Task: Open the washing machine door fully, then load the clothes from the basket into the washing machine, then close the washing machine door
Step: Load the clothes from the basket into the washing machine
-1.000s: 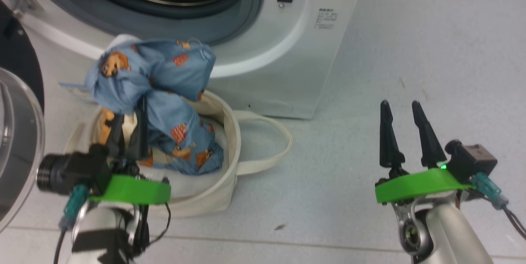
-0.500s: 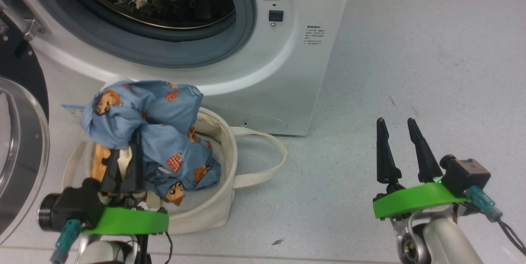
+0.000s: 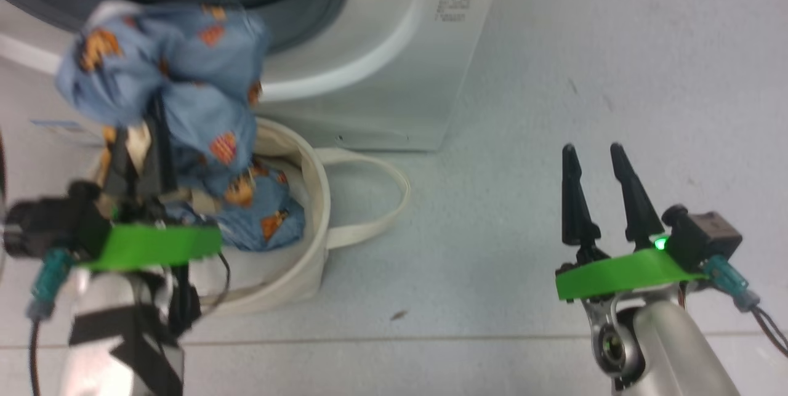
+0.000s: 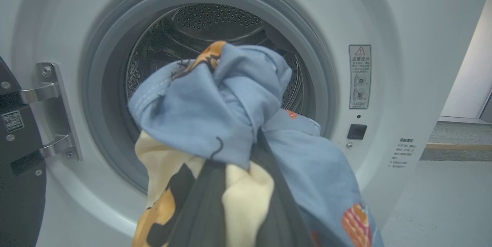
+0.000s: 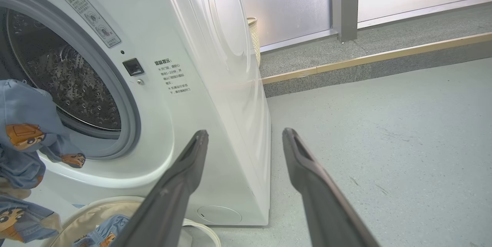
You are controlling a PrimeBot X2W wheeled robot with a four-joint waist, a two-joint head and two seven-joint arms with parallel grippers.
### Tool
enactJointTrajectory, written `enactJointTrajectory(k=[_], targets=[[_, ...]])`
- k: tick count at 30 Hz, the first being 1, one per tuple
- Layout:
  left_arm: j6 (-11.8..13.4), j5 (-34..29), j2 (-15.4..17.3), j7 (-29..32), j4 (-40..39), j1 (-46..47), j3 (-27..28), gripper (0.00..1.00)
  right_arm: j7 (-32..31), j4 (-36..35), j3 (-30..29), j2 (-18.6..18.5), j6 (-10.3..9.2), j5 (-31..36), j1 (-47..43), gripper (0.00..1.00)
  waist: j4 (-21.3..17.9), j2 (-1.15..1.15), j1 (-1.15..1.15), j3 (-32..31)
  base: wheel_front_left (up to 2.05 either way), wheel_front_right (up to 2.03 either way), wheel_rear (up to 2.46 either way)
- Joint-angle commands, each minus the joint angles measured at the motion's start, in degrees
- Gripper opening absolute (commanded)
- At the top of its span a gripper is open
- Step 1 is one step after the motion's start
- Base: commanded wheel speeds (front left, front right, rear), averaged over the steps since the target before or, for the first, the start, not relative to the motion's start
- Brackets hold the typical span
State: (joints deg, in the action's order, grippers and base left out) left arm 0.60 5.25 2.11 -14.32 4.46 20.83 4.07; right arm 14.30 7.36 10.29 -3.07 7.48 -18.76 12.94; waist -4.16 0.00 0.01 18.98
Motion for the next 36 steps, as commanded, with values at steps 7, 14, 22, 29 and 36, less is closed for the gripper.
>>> enactJointTrajectory(k=[7,14,22,29,36], targets=[[-3.19,-2.40,3.19,-0.68,2.88,17.53,5.63,0.00,0.70,-3.80,1.59,0.19,0.01,-0.76,5.46,1.00,-4.32,0.00,-0.01,14.07,0.00,0.00,0.00],[-4.61,-2.48,7.93,-0.68,10.28,34.63,8.98,0.00,0.70,-5.11,2.29,0.19,0.01,-2.06,8.78,1.00,-7.05,0.00,-0.01,21.98,0.00,0.00,0.00],[-4.85,-4.26,12.57,-0.68,19.24,49.77,8.80,0.00,0.70,-5.81,3.45,0.19,0.01,-3.94,10.85,1.00,-9.77,0.00,-0.01,27.44,0.00,0.00,0.00],[-2.60,-6.66,14.69,-0.68,28.66,58.53,6.67,0.85,0.70,-6.06,3.67,0.19,0.01,-4.49,11.69,1.00,-10.64,0.00,-0.01,30.52,0.00,0.00,0.00],[-1.75,-6.47,14.18,-0.68,30.35,58.93,4.68,1.00,0.70,-5.75,3.29,0.19,0.01,-3.97,12.11,1.00,-9.46,0.00,-0.01,30.05,0.00,0.00,0.00]])
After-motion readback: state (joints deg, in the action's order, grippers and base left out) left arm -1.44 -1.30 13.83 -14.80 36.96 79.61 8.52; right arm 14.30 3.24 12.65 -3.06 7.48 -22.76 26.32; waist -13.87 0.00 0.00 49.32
